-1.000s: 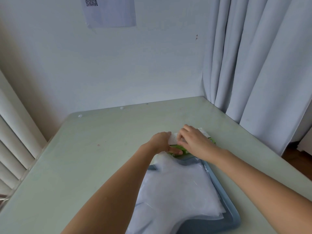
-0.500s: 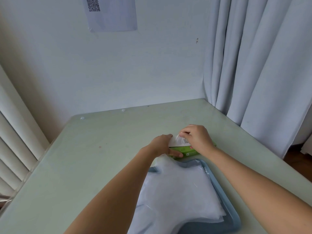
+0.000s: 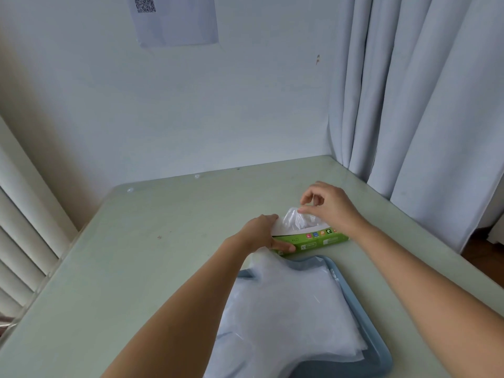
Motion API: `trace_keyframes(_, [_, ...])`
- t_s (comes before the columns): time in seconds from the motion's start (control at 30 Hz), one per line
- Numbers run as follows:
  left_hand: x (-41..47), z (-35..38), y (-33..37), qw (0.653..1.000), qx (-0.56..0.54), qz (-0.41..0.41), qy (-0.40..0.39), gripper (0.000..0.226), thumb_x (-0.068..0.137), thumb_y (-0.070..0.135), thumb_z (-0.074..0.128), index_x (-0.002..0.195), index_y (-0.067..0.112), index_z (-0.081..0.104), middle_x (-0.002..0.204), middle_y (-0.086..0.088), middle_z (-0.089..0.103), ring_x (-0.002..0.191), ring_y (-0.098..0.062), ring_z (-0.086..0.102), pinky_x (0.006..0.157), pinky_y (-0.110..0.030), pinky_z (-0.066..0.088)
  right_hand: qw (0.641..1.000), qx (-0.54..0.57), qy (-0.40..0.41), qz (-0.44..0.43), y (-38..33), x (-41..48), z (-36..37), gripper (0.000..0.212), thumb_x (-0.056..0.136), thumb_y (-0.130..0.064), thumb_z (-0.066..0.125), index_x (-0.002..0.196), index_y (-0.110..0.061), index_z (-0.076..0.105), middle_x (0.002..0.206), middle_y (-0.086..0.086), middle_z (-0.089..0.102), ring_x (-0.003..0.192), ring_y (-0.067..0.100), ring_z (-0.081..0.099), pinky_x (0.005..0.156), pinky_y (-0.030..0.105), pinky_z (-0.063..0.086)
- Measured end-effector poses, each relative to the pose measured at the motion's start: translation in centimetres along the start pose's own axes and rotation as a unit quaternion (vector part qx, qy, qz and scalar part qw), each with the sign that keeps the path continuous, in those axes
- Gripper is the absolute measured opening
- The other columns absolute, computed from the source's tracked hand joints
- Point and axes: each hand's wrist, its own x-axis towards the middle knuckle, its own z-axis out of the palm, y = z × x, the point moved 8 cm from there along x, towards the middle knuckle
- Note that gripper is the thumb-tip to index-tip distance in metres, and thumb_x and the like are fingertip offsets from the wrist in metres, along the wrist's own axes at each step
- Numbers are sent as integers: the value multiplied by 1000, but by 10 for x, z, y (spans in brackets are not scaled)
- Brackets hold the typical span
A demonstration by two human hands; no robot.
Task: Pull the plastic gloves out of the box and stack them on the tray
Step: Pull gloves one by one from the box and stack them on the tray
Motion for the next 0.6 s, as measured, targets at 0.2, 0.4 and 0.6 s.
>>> trace_keyframes(0.2, [2, 0, 0, 1000, 6, 3, -5, 72, 72, 51, 77, 128, 15, 50, 118, -4, 60, 106, -24, 56, 88, -30, 43, 961, -164, -203, -89, -4, -15, 28, 32, 91, -5, 61, 116, -23, 70, 102, -14, 54, 96, 2, 43, 84, 9, 32])
trace_keyframes(0.4, [0, 0, 2, 1000, 0, 5, -4, 70, 73, 48, 77, 129, 14, 49, 119, -5, 59, 107, -26, 55, 86, -30, 41, 947, -220, -202, -118, -6, -1, 36, 26, 88, -17, 67, 112, -25, 71, 101, -5, 57, 91, 5, 43, 80, 27, 41])
trace_keyframes(0.6, [3, 1, -1, 1000, 1, 0, -5, 72, 72, 50, 77, 129, 15, 49, 119, -4, 59, 106, -24, 55, 86, -30, 41, 958, -175, -183, -132, -8, 2, 29, 7, 80, -26, 76, 86, -24, 78, 92, -11, 60, 86, 6, 52, 76, 26, 44])
